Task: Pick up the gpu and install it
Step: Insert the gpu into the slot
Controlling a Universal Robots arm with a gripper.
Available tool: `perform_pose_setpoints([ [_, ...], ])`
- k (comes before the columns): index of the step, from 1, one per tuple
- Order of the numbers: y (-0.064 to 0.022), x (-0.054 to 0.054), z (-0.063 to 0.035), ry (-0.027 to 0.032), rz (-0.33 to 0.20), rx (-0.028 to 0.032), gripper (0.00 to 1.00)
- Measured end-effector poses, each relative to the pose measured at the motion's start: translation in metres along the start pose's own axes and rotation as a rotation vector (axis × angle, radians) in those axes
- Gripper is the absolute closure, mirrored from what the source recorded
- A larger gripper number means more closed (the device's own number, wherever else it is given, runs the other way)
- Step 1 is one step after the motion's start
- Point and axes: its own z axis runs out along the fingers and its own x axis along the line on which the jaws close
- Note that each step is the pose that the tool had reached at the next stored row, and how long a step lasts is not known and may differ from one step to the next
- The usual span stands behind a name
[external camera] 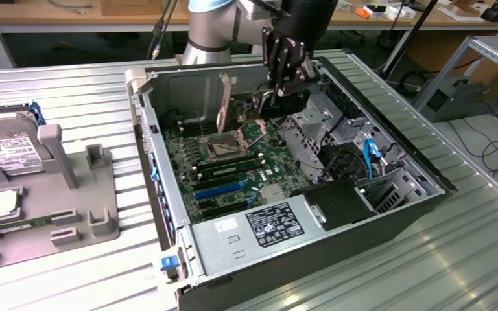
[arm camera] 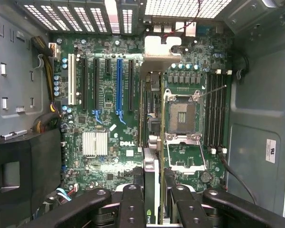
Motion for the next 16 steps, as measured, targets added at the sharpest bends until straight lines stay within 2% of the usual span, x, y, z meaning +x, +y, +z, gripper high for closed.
perform_pose_setpoints([
  [16,0.0001,0.0004,0.0080,-0.0027,-0.008,-0.0003,0.73],
])
